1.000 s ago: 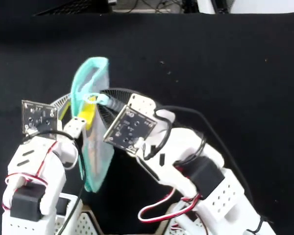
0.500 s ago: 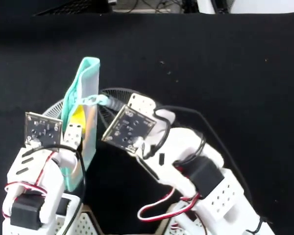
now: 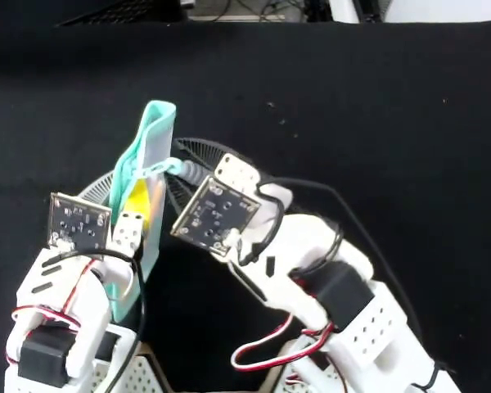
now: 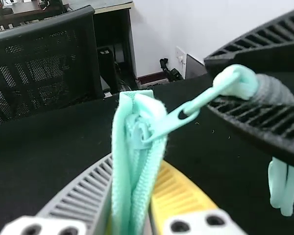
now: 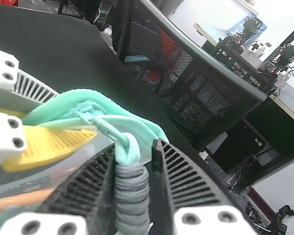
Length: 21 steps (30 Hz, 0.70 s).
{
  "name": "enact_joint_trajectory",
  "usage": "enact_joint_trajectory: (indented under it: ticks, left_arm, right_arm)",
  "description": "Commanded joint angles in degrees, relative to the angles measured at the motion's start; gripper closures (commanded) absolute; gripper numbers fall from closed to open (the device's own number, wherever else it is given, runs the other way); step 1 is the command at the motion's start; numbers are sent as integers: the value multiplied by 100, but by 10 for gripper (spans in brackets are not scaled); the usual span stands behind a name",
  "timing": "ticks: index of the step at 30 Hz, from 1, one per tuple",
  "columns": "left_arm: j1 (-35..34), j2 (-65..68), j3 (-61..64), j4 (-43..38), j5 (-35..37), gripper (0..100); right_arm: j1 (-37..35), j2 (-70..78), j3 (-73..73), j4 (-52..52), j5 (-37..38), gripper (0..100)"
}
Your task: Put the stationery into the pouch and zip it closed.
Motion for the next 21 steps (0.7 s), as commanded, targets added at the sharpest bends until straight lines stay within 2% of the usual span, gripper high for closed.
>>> enact_joint_trajectory:
  ticks: [1, 8, 13, 21]
  left_arm:
    - [75, 9, -40, -18, -9, 971]
    - [75, 18, -31, -18, -9, 971]
    - [66, 18, -31, -9, -9, 971]
    - [66, 18, -31, 9, -9, 971]
  right_arm:
    - [-44, -154, -66, 0, -18, 924]
    - [-360, -136, -75, 167, -9, 918]
    - [-642, -127, -312, 545, -18, 838]
    - [-642, -154, -453, 510, 18, 933]
